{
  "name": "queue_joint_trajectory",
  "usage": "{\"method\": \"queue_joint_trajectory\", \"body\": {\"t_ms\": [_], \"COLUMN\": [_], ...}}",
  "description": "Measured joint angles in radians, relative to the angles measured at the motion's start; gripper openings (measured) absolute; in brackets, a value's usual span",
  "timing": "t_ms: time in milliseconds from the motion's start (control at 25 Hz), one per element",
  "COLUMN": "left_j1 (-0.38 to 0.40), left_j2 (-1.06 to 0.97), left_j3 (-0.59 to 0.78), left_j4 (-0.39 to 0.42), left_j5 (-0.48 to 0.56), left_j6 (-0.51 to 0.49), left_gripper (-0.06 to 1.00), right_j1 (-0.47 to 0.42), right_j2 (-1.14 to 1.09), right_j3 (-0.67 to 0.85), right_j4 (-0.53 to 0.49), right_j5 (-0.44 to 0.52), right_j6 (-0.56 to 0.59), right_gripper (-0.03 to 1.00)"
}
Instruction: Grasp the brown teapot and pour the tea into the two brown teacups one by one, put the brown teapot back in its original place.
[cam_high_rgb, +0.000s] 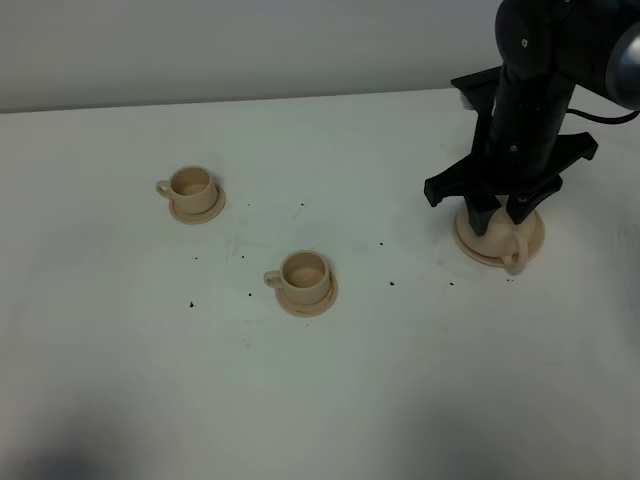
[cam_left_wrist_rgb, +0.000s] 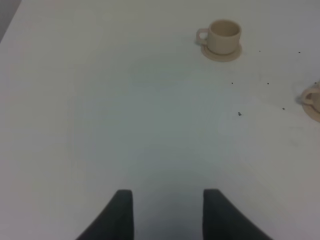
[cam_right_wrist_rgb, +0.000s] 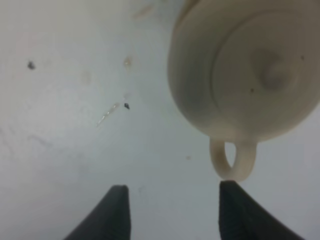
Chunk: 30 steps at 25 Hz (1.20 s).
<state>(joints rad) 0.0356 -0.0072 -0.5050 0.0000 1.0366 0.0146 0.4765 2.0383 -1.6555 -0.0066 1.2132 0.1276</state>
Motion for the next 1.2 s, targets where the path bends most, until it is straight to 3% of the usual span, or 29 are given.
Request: {"method": "queue_joint_trajectory", "body": {"t_ms": [120, 280, 680, 1200], "left_j1": [0.000, 0.000, 0.000, 0.000], "left_j2": [0.000, 0.000, 0.000, 0.000], "left_j3": [0.000, 0.000, 0.000, 0.000], "left_j4": [0.000, 0.000, 0.000, 0.000], "left_j5": [0.000, 0.000, 0.000, 0.000], "left_j6": [0.000, 0.000, 0.000, 0.000], "left_gripper": [0.38, 0.38, 0.38, 0.38], "right_j1": [-0.034, -0.070, -0.094, -0.110], "right_j2": [0.000, 0.000, 0.077, 0.087], "right_j3": [0.000, 0.000, 0.000, 0.000], "right_j4": [0.024, 0.044, 0.046, 0.013], "right_j5": [0.000, 0.000, 0.000, 0.001], "right_j6": [0.073, 0.080, -0.087, -0.139], "right_gripper": [0.43, 0.43, 0.38, 0.34]}}
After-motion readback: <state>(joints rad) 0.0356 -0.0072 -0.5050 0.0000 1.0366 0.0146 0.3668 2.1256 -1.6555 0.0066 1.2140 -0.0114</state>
